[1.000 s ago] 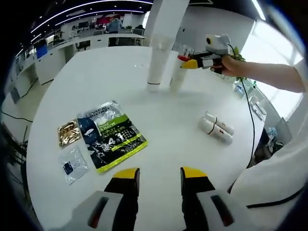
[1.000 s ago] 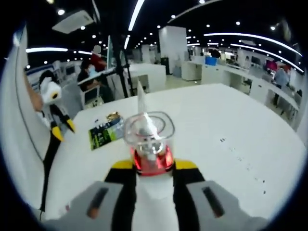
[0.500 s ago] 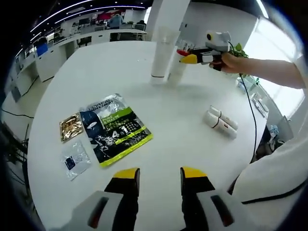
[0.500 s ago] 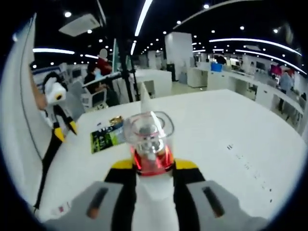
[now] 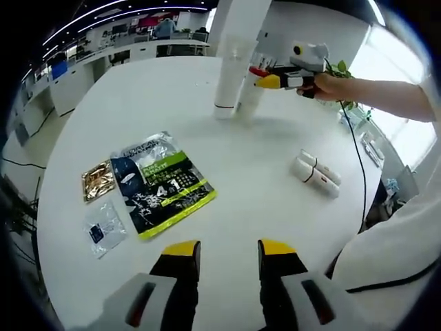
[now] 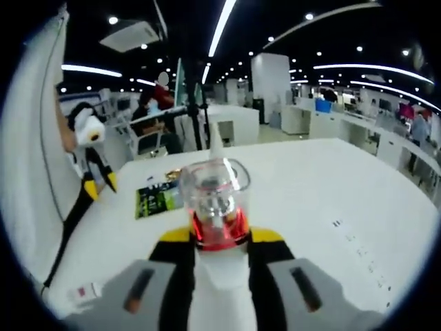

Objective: Arrange the skincare products in the storage area until every visible bottle or jar stands upright without overlapping.

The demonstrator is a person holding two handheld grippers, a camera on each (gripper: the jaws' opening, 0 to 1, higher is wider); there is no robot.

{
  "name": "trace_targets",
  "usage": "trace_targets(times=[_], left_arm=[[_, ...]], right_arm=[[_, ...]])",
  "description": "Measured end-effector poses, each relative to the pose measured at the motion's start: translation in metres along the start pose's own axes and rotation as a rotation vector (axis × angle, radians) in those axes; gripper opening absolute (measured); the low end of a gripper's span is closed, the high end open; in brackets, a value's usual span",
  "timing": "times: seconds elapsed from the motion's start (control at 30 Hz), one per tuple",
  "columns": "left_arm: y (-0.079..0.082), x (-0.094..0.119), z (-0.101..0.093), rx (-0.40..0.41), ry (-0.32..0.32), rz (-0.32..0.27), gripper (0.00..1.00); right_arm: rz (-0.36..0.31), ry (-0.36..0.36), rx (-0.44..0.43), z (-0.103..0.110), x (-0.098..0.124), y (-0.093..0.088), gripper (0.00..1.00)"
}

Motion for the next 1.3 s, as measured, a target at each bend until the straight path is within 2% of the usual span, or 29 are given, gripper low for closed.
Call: trace_targets(times=[0.43, 0.5, 0.57, 0.7, 0.77, 0.8, 0.83, 0.97, 1.03, 1.23, 1.3], left_arm=[[-0.004, 0.006, 0.006, 0.013, 0.017, -0.003, 0.34], [-0.005, 0.007, 0.007, 0.014, 0.017, -0.002, 0.34], [-0.006, 0.006, 0.007, 0.016, 0.018, -0.002, 0.34], [-0.007, 0.006, 0.006, 0.009, 0.014, -0.002, 0.34], [-0.007, 0.006, 0.006, 0.008, 0.012, -0.005, 0.34], [-0.006, 0.006, 0.006, 0.004, 0.010, -0.012, 0.34], [-0.006, 0.006, 0.005, 0.002, 0.009, -0.014, 0.34], [-0.005, 0.005, 0.002, -0.007, -0.001, -0.022, 0.34], [-0.005, 0.006, -0.003, -0.004, -0.022, -0.034, 0.34], [-0.002, 0.009, -0.011, -0.019, -0.048, -0.057, 0.34], [-0.001, 0.009, -0.014, -0.025, -0.058, -0.070, 0.34]], right_arm=[[-0.004, 0.007, -0.002, 0.000, -0.004, 0.003, 0.28], [-0.011, -0.008, -0.016, 0.001, -0.002, 0.005, 0.30], [-0.050, -0.036, -0.045, -0.001, 0.003, 0.013, 0.34], [-0.051, -0.072, -0.076, 0.002, 0.012, 0.013, 0.36], [-0.045, -0.094, -0.095, 0.005, 0.016, 0.008, 0.38], [-0.046, -0.124, -0.178, 0.011, 0.020, -0.002, 0.39], [-0.047, -0.134, -0.199, 0.012, 0.022, -0.004, 0.41], [-0.136, -0.239, -0.381, 0.027, 0.042, -0.020, 0.43], [-0.151, -0.254, -0.418, 0.036, 0.047, -0.025, 0.43], [-0.097, -0.327, -0.469, 0.080, 0.061, -0.056, 0.42], [-0.055, -0.372, -0.500, 0.098, 0.069, -0.072, 0.39]])
Point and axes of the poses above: the point that each gripper's makers call its tool centre point, and the gripper's own axes: x roughly backward along the fingers, z roughly to its left, y roughly out of its top, the point moved 3 cm from there along x, roughly backward along the fingers, and after that the axes turned 10 degrees about z, right-handed, at the moved point
